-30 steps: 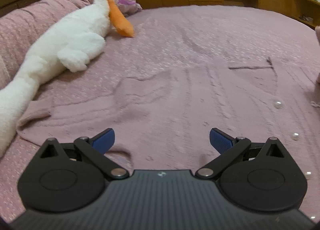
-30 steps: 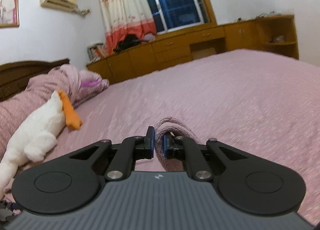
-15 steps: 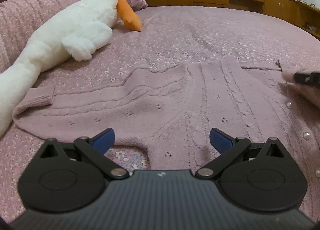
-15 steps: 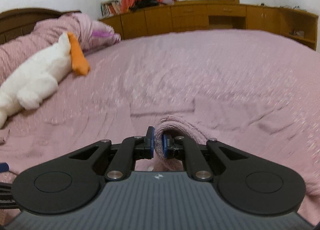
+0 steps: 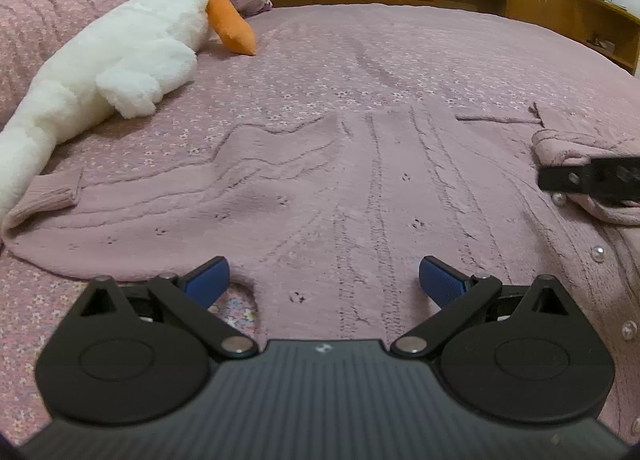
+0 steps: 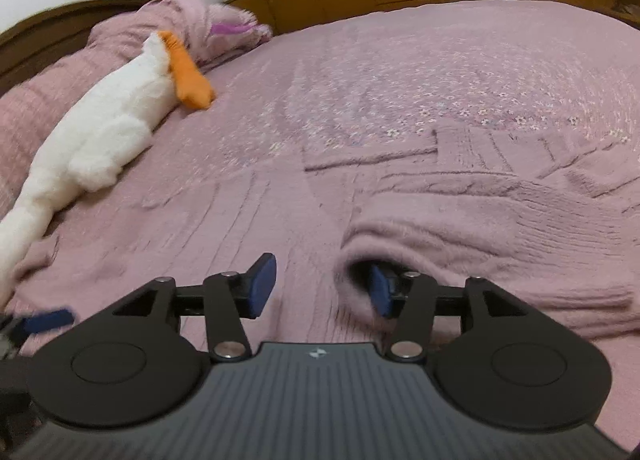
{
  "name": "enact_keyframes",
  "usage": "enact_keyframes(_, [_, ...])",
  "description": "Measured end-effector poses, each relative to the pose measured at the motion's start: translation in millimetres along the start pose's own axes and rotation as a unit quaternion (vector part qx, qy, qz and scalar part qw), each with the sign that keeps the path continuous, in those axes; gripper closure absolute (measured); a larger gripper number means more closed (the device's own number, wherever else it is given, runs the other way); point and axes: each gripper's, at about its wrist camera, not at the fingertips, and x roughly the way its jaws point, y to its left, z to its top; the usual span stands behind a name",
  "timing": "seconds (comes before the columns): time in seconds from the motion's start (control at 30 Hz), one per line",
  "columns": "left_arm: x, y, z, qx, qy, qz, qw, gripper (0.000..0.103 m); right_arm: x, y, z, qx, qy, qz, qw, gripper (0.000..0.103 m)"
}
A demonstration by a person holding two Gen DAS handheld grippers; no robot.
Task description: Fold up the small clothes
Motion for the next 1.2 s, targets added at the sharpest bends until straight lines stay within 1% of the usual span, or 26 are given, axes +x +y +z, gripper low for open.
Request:
enact_keyframes(0.1, [1.2,-1.3,-1.9,-0.002,0.000,-0.008,1.0000,0.000,-24.8,-5.9,-6.6,-0.018,0.012,0.001,1.000,0.045])
enact_keyframes(0.17, [0.6,-1.7,-4.0,-0.008,-0.003,-0.019,0.9998,0.000,-44.2,-12.6,-12.4,-0.022,0.007,0.002,1.000,0.045])
enact_keyframes(0.27, [-3.7,-5.5,-6.7,-0.006,-0.007,-0.028,0.9996,0.000,-70.5,-30.7,-14.8,-0.006,-0.014,-0.001,1.000,0.045])
enact_keyframes(0.33, [-9.5,-10.7,-6.4,-0.001,-0.013,-0.032,0.9994,0.000,-83.1,-46.0,-12.0,0.008,-0.031,-0.004,0.999,0.042])
enact_keyframes(0.4, [-19.1,-20.2,-3.8,0.015,-0.029,-0.032,0.9990,0.000,-92.0,-61.0,-8.1,0.014,-0.044,-0.012,0.999,0.038])
enact_keyframes(0.43, [-23.6,-25.7,-2.3,0.023,-0.036,-0.031,0.9986,0.000,-96.8,-70.8,-6.1,0.020,-0.051,-0.018,0.998,0.038])
enact_keyframes(0.53, [-36.3,-47.7,4.1,0.054,-0.051,-0.033,0.9967,0.000,-109.5,-97.2,-2.9,0.046,-0.070,-0.020,0.996,0.036])
enact_keyframes(0.57, [-39.3,-55.0,5.8,0.062,-0.054,-0.034,0.9960,0.000,-112.4,-103.2,-2.2,0.052,-0.078,-0.021,0.995,0.034])
enact_keyframes(0.63, [-42.5,-75.5,10.6,0.077,-0.057,-0.034,0.9948,0.000,-120.0,-117.3,-4.7,0.067,-0.103,-0.030,0.992,0.027])
enact_keyframes(0.67, [-43.2,-84.9,12.5,0.083,-0.059,-0.035,0.9942,0.000,-122.0,-122.3,-6.0,0.075,-0.114,-0.037,0.990,0.019])
enact_keyframes(0.7, [-43.5,-94.1,14.2,0.087,-0.060,-0.039,0.9936,0.000,-123.9,-127.4,-8.7,0.084,-0.127,-0.045,0.987,0.014])
enact_keyframes(0.73, [-42.7,-103.0,16.0,0.090,-0.061,-0.042,0.9931,0.000,-124.6,-131.3,-10.4,0.088,-0.136,-0.052,0.985,0.014])
enact_keyframes(0.87, [-39.9,-138.8,21.6,0.104,-0.065,-0.061,0.9906,0.000,-129.9,-148.8,-6.5,0.099,-0.142,-0.064,0.983,0.013])
enact_keyframes(0.97, [-37.9,-160.9,24.5,0.117,-0.071,-0.073,0.9879,0.000,-136.3,-169.1,-4.1,0.146,-0.153,-0.056,0.976,0.012])
enact_keyframes(1.07, [-35.4,-184.9,26.7,0.141,-0.072,-0.088,0.9835,0.000,-137.9,-186.2,-4.1,0.198,-0.153,-0.051,0.967,0.012])
enact_keyframes(1.2, [-30.1,-214.6,28.4,0.173,-0.075,-0.108,0.9761,0.005,-138.9,-196.8,-3.0,0.227,-0.163,-0.063,0.958,0.012])
